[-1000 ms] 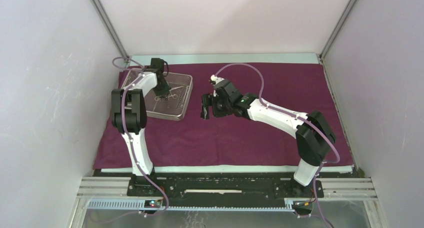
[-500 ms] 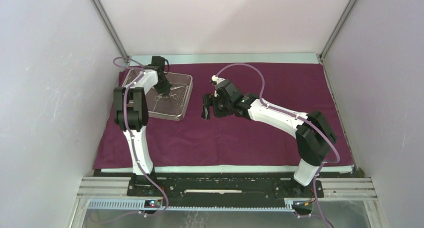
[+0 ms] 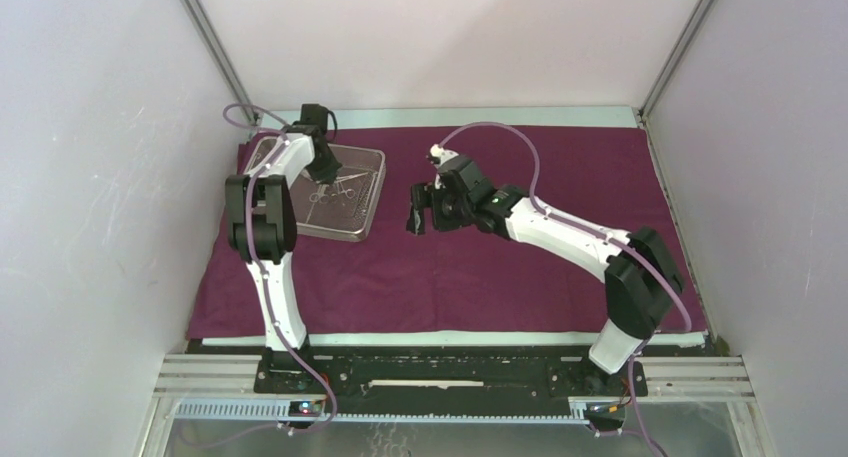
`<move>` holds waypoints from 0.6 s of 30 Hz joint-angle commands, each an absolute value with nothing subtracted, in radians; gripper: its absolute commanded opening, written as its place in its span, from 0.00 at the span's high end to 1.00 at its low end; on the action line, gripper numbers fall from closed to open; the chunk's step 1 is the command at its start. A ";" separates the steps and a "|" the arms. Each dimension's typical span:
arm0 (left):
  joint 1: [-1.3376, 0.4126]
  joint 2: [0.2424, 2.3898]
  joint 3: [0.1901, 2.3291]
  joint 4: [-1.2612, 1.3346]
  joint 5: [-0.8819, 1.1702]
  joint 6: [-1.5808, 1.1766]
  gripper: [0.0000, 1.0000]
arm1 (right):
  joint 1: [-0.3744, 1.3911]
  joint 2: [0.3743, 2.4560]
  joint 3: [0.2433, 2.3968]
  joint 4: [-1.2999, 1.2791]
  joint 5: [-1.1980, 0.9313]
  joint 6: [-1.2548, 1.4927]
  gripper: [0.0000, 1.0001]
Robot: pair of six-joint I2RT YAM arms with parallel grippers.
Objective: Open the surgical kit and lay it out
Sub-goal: Pick up the medical item from the container.
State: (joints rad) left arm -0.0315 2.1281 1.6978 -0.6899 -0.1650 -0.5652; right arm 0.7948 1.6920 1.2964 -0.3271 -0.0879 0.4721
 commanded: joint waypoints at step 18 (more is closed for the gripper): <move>-0.172 1.844 1.894 -0.898 -0.212 -0.525 1.00 | 0.628 1.355 1.236 -0.425 -0.073 0.458 0.09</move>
State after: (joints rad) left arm -0.0841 1.9282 1.8343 -0.8494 -0.2005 -0.5159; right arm 0.6659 1.4315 1.2537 -0.4061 -0.0723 0.4519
